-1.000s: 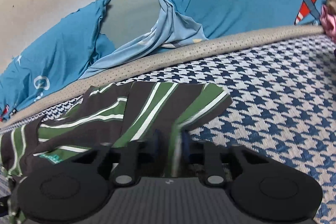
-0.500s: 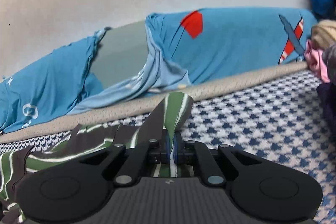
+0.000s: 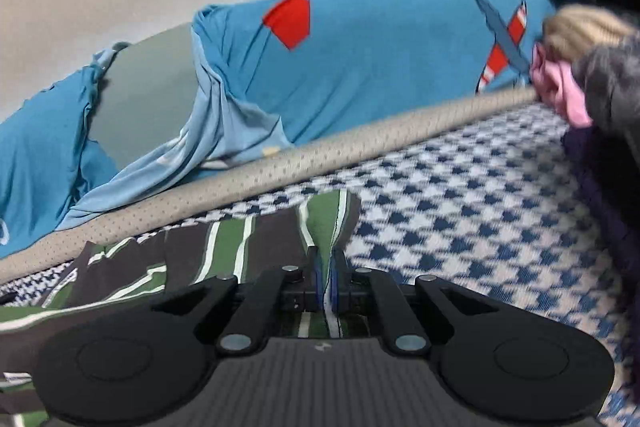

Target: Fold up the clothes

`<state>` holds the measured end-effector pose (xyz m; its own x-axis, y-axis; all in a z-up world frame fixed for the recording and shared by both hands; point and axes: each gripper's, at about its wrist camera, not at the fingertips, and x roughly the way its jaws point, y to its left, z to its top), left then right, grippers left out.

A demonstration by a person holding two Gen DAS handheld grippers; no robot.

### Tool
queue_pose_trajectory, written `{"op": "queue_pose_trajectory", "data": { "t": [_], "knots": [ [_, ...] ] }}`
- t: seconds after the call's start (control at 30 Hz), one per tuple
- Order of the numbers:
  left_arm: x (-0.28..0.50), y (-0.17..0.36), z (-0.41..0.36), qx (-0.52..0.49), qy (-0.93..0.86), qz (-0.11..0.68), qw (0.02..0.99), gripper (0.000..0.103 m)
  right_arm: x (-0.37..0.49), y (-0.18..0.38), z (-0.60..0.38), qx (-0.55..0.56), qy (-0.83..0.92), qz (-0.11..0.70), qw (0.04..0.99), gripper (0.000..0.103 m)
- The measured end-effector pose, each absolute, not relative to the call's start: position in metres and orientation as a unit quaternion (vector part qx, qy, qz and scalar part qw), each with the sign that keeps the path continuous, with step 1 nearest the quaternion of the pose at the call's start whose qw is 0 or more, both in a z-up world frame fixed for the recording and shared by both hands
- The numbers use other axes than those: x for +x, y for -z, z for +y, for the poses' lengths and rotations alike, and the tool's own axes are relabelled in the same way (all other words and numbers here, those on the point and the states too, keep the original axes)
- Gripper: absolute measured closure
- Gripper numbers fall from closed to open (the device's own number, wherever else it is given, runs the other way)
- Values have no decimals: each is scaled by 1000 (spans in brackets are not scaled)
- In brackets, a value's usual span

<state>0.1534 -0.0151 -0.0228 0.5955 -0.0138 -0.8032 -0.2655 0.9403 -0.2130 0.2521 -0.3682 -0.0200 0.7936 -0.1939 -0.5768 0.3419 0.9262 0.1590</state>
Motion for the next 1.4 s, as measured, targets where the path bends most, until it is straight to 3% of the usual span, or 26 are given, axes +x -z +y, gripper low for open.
{"op": "queue_pose_trajectory", "data": {
  "t": [0.23,0.73,0.93,1.13,1.4],
  "knots": [
    [147,19,-20,-152,-67,441,882,0,236,-3,-362,116,123,274,947,85],
    [123,9,-12,-131,-74,423,894,0,167,-21,-311,80,-73,330,938,78],
    [114,10,-11,-121,-73,422,895,0,138,-16,-288,63,-145,339,928,59],
    [111,9,-10,-118,-72,423,895,0,123,1,-262,21,-199,354,914,48],
    [110,8,-8,-125,-74,429,891,0,119,22,-234,-34,-211,339,916,49]
  ]
}}
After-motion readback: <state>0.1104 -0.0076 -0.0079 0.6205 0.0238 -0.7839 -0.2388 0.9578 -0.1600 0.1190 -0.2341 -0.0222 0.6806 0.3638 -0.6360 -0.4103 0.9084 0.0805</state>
